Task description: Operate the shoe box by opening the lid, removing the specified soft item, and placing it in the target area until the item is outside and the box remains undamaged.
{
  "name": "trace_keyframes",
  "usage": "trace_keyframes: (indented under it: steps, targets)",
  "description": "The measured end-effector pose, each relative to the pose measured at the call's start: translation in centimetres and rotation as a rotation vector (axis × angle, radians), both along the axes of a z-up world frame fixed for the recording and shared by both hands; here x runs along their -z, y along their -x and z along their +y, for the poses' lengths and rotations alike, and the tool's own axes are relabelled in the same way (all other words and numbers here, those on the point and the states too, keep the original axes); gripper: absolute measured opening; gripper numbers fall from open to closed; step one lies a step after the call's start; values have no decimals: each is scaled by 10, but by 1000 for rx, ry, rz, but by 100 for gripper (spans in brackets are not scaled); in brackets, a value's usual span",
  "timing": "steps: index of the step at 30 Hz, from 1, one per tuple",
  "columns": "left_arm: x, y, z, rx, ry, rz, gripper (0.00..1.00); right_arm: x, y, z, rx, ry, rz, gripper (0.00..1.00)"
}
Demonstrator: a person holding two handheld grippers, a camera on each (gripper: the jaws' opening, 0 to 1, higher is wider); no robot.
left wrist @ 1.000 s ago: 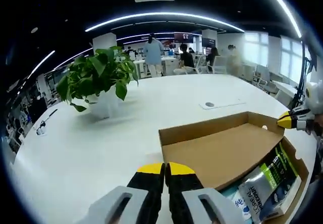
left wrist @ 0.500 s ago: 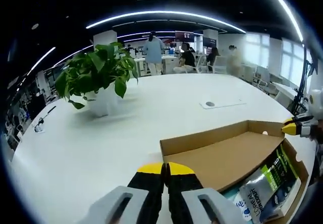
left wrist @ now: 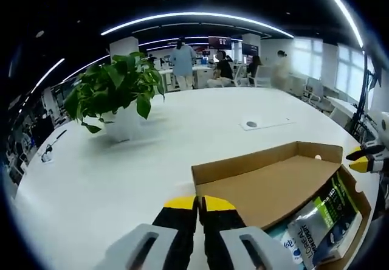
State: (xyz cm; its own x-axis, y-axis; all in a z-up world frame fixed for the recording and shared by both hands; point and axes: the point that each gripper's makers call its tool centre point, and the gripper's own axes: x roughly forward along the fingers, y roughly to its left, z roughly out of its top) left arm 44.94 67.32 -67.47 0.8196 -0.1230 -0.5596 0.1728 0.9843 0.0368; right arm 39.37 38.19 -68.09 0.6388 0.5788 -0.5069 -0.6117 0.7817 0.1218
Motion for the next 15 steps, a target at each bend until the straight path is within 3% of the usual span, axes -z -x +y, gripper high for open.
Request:
trace_keyframes:
  steps: [8,15]
  targets:
    - [-7,6,3,0,-29,-6,8,7,18,19,-116,55,23,19]
    - [-18,20,1,7,-40,-27,12,14,14,32,-150,132,58,21]
